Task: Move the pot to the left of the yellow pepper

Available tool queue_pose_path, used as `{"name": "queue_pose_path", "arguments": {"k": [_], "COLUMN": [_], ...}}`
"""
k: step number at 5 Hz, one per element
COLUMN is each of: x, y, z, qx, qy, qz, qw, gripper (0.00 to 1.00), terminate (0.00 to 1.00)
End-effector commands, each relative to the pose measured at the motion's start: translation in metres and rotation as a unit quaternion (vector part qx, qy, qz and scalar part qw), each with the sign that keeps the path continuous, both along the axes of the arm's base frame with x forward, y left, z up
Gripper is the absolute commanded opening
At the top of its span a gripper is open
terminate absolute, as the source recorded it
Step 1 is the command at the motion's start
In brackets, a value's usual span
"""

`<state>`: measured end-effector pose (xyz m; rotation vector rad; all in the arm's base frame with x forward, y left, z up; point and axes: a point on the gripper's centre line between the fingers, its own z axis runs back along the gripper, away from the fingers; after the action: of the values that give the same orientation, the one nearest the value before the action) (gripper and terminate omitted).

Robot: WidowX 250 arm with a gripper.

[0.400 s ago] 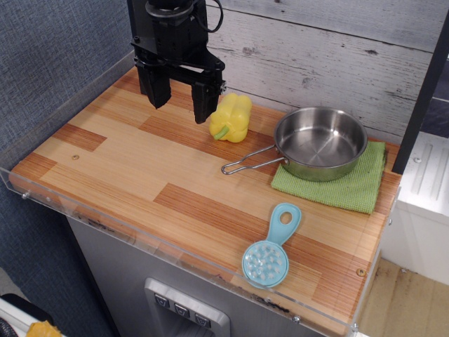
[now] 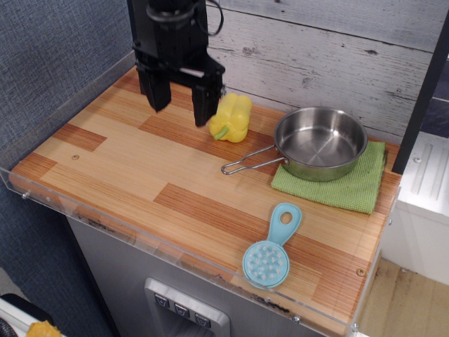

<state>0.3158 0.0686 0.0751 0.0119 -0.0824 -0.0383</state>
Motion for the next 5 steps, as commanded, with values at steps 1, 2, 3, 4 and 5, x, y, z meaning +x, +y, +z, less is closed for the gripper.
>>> {"name": "queue_pose_path", "arguments": {"k": [1,2,3,4,5], "x": [0.026,0.048,0.068,0.085,0.082], "y": [-0.031,-0.062,-0.095,-0.126,-0.146], "z": [0.008,0.011,0.003,-0.011,-0.011], "qx": [-0.019,-0.008,-0.018,-0.018,0.005], "qy": [-0.035,-0.038,-0.062,-0.051,-0.050], "qz": [-0.050,-0.101,-0.175,-0.229,-0.251], "qw": [0.9979,0.9941,0.9825,0.9718,0.9666], "gripper": [1.00,1.00,1.00,1.00,1.00], "terminate": [0.00,0.00,0.00,0.00,0.00]}}
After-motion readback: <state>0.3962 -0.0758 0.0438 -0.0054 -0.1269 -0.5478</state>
